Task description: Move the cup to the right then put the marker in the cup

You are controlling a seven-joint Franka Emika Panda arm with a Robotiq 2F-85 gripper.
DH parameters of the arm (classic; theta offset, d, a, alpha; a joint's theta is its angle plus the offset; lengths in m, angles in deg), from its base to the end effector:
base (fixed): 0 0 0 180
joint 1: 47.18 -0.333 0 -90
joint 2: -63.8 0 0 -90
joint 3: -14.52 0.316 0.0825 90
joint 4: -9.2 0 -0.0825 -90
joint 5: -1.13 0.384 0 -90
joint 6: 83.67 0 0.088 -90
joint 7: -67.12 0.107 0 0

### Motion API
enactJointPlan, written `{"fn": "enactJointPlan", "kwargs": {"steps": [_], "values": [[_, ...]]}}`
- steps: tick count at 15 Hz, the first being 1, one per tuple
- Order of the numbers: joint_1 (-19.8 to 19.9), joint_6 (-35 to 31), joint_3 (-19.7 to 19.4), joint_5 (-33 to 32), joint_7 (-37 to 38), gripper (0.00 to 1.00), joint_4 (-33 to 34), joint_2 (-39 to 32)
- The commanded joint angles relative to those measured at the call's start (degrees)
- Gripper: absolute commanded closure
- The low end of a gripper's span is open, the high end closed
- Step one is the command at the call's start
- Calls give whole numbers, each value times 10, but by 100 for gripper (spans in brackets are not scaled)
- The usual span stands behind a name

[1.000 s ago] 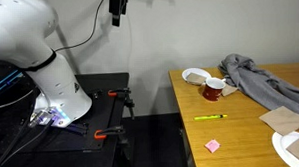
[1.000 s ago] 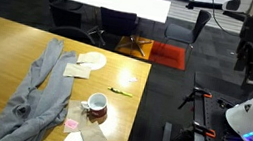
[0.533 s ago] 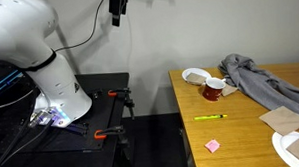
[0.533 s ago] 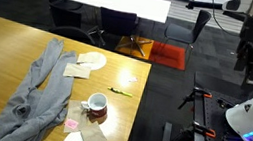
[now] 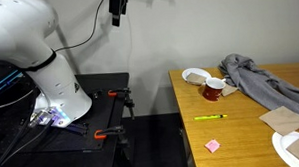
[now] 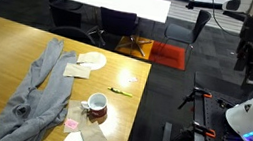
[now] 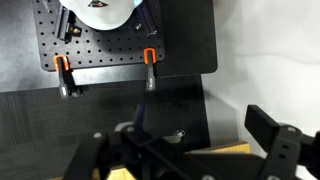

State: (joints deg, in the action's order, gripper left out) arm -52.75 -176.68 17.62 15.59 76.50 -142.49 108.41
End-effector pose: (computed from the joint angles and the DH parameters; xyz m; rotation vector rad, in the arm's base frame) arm 0.2817 0.0691 0.4586 -2.9397 0.1136 0.4046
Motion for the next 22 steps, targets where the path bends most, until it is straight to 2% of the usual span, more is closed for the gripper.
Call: {"fn": "enactJointPlan", "kwargs": {"steps": [1,5,10,18,22], "values": [[19,-11,12,-8,-5,0,10,-13],[39,-62,11,-35,-4,0,20,-26],[51,-172,1,-76,-25,0,28,-70],[61,-382,-19,-148,-85,0,56,-221],[50,-454,-41,-133,-145,0,97,-303]]}}
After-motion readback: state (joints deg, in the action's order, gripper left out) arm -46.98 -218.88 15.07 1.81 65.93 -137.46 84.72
